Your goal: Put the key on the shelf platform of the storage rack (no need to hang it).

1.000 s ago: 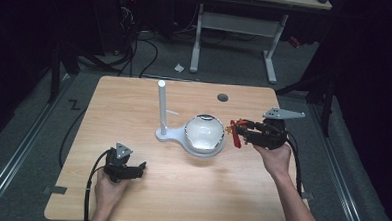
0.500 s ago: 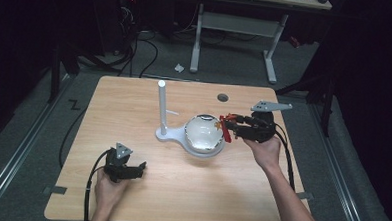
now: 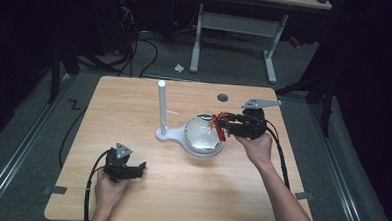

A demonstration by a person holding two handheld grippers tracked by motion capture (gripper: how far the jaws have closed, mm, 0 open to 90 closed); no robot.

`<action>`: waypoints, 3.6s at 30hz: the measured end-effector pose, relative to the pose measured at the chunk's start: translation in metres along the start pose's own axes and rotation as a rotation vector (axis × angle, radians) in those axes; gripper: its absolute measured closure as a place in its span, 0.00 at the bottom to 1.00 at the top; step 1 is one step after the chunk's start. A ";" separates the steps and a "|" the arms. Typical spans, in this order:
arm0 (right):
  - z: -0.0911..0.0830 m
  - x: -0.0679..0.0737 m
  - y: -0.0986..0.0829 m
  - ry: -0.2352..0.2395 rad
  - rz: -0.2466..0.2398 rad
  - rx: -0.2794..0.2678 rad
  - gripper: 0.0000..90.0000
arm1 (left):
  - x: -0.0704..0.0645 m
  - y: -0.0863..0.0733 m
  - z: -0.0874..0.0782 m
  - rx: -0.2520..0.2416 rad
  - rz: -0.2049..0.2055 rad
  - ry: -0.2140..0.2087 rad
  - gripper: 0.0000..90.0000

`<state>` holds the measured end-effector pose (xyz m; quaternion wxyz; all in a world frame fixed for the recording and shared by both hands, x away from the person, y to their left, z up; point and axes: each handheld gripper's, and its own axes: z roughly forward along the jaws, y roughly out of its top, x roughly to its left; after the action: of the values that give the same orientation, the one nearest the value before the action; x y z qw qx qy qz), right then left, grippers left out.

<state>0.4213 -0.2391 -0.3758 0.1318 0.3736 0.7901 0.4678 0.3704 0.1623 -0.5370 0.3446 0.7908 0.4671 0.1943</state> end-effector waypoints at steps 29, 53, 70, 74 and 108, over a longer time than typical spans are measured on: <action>0.028 -0.016 -0.006 -0.041 0.029 0.053 0.63 | 0.000 0.000 0.000 0.000 0.000 0.000 0.16; 0.045 -0.022 -0.012 -0.064 0.036 0.091 0.63 | 0.000 0.000 0.000 0.001 0.001 0.000 0.16; 0.059 -0.003 -0.004 -0.006 0.000 0.099 0.63 | 0.000 0.000 0.000 0.002 0.001 0.000 0.16; 0.067 0.000 -0.005 -0.001 -0.014 0.115 0.63 | 0.000 0.000 0.000 0.001 0.000 0.000 0.16; 0.110 0.008 -0.030 -0.047 -0.031 0.227 0.61 | 0.000 0.000 0.000 0.000 -0.001 -0.001 0.17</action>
<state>0.4633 -0.1710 -0.4578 0.1141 0.3847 0.8403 0.3644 0.3705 0.1625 -0.5369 0.3449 0.7906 0.4675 0.1937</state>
